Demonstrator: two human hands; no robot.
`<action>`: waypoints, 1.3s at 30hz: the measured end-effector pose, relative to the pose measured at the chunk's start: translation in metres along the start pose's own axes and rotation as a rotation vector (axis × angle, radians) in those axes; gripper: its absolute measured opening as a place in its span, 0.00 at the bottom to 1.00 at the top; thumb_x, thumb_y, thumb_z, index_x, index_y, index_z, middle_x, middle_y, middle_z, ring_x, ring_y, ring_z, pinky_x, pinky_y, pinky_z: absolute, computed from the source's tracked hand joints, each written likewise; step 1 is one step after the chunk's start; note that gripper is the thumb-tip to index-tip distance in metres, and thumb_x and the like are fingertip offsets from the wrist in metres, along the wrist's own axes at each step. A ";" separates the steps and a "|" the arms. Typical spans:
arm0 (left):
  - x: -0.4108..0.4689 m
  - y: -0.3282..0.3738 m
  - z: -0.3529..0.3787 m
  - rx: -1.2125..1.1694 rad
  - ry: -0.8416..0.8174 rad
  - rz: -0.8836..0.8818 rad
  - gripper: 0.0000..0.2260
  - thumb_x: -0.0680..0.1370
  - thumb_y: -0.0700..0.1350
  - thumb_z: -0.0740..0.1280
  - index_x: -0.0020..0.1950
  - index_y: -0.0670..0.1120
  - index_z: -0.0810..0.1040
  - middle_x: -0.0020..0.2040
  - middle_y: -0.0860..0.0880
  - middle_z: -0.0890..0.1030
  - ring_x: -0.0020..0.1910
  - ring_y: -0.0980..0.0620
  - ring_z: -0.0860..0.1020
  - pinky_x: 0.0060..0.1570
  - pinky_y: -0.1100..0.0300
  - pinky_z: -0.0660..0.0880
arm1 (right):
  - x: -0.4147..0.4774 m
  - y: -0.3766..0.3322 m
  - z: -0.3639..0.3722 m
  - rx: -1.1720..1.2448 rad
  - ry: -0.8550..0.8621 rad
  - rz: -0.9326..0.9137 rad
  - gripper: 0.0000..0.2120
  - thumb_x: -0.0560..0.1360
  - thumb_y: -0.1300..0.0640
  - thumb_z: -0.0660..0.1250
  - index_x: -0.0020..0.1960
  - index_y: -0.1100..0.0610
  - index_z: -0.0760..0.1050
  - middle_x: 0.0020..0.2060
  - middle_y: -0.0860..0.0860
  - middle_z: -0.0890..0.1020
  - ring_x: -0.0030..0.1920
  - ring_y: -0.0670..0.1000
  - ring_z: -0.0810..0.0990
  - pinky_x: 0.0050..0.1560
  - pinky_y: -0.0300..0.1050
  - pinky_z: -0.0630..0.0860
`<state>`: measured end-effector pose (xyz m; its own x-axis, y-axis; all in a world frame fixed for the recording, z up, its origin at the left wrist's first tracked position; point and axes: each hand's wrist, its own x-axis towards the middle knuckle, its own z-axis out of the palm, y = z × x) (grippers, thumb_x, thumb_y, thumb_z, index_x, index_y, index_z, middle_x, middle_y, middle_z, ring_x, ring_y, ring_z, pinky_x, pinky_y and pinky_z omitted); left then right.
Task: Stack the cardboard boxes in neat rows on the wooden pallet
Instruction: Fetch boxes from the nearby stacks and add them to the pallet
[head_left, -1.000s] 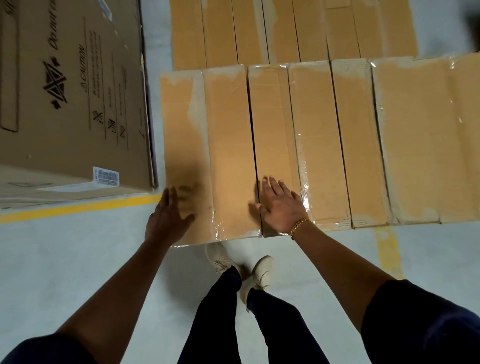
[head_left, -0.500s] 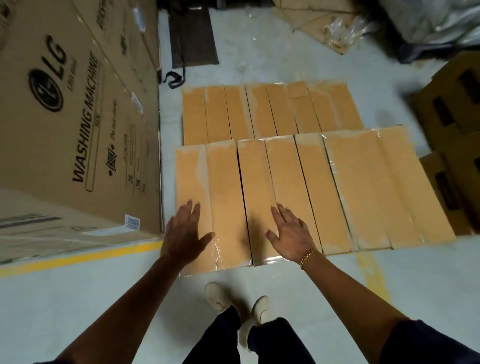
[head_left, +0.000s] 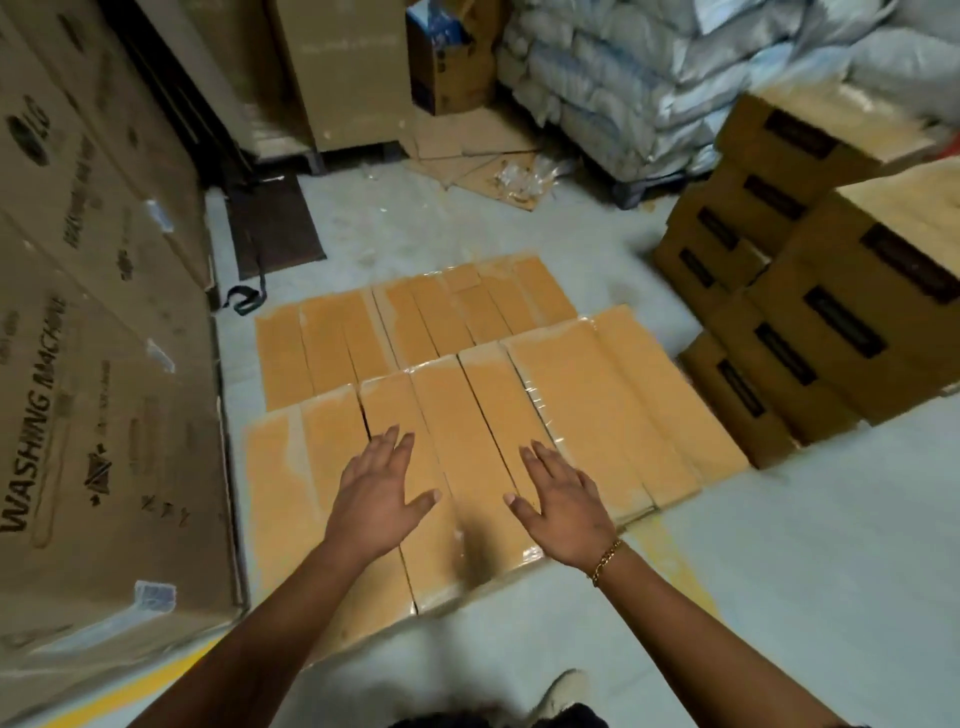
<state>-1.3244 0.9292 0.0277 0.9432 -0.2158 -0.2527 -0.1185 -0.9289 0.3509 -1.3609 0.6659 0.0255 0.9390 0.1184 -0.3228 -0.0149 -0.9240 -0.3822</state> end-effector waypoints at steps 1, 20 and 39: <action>0.007 0.020 0.003 0.009 -0.003 0.027 0.44 0.74 0.72 0.52 0.85 0.52 0.49 0.85 0.51 0.45 0.84 0.49 0.47 0.80 0.48 0.50 | -0.008 0.015 -0.010 0.007 0.020 0.009 0.39 0.77 0.29 0.45 0.83 0.47 0.47 0.83 0.46 0.48 0.82 0.48 0.47 0.79 0.53 0.48; 0.155 0.409 0.065 -0.083 -0.100 0.454 0.51 0.66 0.81 0.45 0.84 0.56 0.52 0.85 0.55 0.49 0.83 0.53 0.48 0.78 0.50 0.51 | -0.102 0.340 -0.177 0.201 0.233 0.385 0.48 0.67 0.24 0.35 0.82 0.44 0.51 0.82 0.43 0.53 0.81 0.45 0.50 0.78 0.50 0.49; 0.358 0.714 0.133 -0.219 -0.309 0.536 0.37 0.78 0.66 0.66 0.83 0.57 0.56 0.83 0.55 0.56 0.81 0.51 0.56 0.76 0.49 0.57 | -0.068 0.626 -0.310 0.389 0.308 0.575 0.30 0.81 0.34 0.55 0.80 0.45 0.60 0.78 0.42 0.65 0.76 0.46 0.64 0.75 0.48 0.61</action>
<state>-1.1123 0.1482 0.0678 0.6345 -0.7386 -0.2279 -0.4503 -0.5928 0.6677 -1.3280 -0.0328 0.0764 0.7995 -0.5027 -0.3288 -0.5974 -0.6079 -0.5230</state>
